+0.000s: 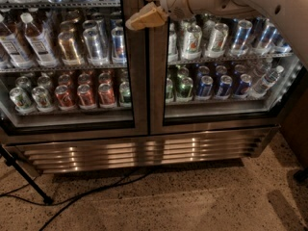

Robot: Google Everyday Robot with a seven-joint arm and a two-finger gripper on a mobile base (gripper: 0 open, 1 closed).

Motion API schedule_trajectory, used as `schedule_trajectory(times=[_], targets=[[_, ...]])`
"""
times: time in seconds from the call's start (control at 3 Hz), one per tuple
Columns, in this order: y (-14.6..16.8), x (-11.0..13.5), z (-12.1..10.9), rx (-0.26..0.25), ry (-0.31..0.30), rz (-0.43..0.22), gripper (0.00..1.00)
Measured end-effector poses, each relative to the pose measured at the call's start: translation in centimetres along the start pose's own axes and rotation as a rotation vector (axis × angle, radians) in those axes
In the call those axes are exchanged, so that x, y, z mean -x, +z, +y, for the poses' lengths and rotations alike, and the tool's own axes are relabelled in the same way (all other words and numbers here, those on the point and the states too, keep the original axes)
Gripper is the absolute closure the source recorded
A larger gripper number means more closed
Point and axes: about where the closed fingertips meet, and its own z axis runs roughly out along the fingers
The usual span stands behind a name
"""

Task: Open left fridge door

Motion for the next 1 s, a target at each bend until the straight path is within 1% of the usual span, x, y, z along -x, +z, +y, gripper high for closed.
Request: schedule_trajectory(times=[0.33,1.0], targets=[[0.01,-0.30,0.20,0.005,-0.002,0.005,0.22],[0.06,-0.75,0.62,0.015,-0.004,0.012,0.23]])
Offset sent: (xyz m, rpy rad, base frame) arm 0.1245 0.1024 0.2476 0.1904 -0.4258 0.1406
